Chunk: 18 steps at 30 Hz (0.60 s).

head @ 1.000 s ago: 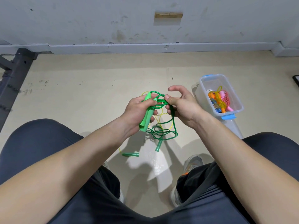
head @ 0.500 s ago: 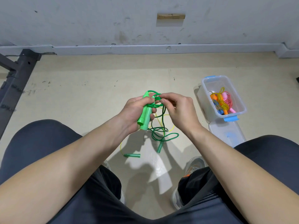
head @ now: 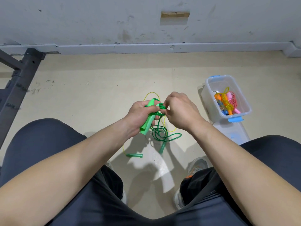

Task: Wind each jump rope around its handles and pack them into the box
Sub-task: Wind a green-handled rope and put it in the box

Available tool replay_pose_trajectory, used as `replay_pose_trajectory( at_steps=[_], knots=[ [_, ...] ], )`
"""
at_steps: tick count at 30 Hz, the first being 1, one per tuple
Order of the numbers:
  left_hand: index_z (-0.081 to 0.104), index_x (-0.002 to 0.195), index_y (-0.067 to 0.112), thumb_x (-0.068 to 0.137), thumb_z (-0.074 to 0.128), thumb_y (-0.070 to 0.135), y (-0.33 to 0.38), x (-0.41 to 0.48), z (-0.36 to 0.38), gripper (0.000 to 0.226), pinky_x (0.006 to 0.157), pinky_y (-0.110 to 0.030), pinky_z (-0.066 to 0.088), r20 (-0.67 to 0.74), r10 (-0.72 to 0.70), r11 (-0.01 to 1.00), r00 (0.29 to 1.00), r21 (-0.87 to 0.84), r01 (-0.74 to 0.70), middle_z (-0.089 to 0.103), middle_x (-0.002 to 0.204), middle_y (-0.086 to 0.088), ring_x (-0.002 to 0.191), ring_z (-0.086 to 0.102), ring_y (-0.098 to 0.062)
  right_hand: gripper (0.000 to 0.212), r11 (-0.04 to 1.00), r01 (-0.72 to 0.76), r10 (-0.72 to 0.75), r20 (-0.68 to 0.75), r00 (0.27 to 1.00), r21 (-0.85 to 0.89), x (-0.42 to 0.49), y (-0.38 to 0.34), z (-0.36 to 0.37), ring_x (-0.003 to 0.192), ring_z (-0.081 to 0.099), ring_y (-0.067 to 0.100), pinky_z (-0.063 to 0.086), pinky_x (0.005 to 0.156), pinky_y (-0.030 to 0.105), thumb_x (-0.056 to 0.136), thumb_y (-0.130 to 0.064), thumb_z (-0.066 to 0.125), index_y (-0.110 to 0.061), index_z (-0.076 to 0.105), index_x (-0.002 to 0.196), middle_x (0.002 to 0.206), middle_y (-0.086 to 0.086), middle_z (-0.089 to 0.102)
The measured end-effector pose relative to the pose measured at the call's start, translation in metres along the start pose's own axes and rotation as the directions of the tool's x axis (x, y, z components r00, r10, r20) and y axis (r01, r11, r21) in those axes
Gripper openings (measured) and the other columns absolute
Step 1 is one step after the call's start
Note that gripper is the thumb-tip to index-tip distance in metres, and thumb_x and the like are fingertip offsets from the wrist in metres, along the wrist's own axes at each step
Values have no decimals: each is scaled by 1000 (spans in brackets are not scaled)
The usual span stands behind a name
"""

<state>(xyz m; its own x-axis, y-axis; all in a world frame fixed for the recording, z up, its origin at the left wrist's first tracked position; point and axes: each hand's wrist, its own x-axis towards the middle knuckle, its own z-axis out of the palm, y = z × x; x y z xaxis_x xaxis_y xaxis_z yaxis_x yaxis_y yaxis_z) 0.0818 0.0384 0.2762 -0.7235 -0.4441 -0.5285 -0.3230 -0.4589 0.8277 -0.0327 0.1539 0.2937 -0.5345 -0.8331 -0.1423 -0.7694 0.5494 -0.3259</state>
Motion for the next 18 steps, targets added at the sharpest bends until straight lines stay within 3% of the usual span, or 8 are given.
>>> replay_pose_trajectory(
  at_steps=[4, 7, 9, 13, 16, 18],
  knots=[
    [60, 108, 18, 96, 62, 8, -7, -3, 7, 16, 58, -31, 46, -39, 114, 952, 993, 289, -98, 67, 92, -4, 57, 60, -13, 21, 999, 37, -39, 151, 988, 17, 5, 8, 2, 115, 48, 27, 45, 94, 41, 101, -36, 55, -17, 61, 108, 115, 4, 53],
    [39, 119, 22, 95, 62, 11, -12, -6, 8, 35, 60, -34, 49, -28, 209, 864, 977, 473, -171, 64, 100, -5, 59, 59, -15, 18, 998, 56, -61, 216, 975, 30, 7, 15, -1, 101, 55, 24, 47, 90, 39, 96, -38, 59, -20, 59, 94, 107, 2, 55],
    [30, 123, 28, 96, 60, 11, -9, -8, 6, 43, 56, -31, 48, 51, 254, 813, 966, 529, -242, 63, 98, -5, 61, 59, -17, 17, 997, 56, -65, 209, 976, 48, 7, 17, -3, 93, 55, 22, 46, 83, 37, 91, -34, 63, -18, 60, 89, 101, 1, 55],
    [52, 113, 32, 97, 51, 6, -7, -5, 6, 31, 55, -25, 47, 202, 355, 680, 913, 615, -400, 59, 90, 19, 65, 58, -17, 16, 987, 17, -46, 175, 984, 161, 8, 20, -6, 71, 49, 16, 36, 60, 31, 87, -28, 66, -18, 57, 80, 76, -5, 52],
    [60, 106, 31, 95, 54, 5, -14, 0, 4, 28, 65, -35, 50, 220, 395, 605, 892, 669, -432, 59, 88, 32, 70, 58, -27, 18, 957, -76, 13, 220, 976, 280, 8, 23, -5, 63, 48, 14, 34, 54, 28, 88, -29, 66, -18, 57, 77, 69, -5, 53],
    [63, 108, 29, 94, 60, 5, -16, 2, 2, 27, 72, -32, 48, 262, 410, 572, 874, 672, -470, 62, 91, 30, 76, 58, -14, 24, 920, -151, 50, 274, 960, 360, 8, 25, -4, 59, 44, 15, 33, 53, 29, 89, -29, 66, -16, 54, 73, 66, -3, 51]
  ],
)
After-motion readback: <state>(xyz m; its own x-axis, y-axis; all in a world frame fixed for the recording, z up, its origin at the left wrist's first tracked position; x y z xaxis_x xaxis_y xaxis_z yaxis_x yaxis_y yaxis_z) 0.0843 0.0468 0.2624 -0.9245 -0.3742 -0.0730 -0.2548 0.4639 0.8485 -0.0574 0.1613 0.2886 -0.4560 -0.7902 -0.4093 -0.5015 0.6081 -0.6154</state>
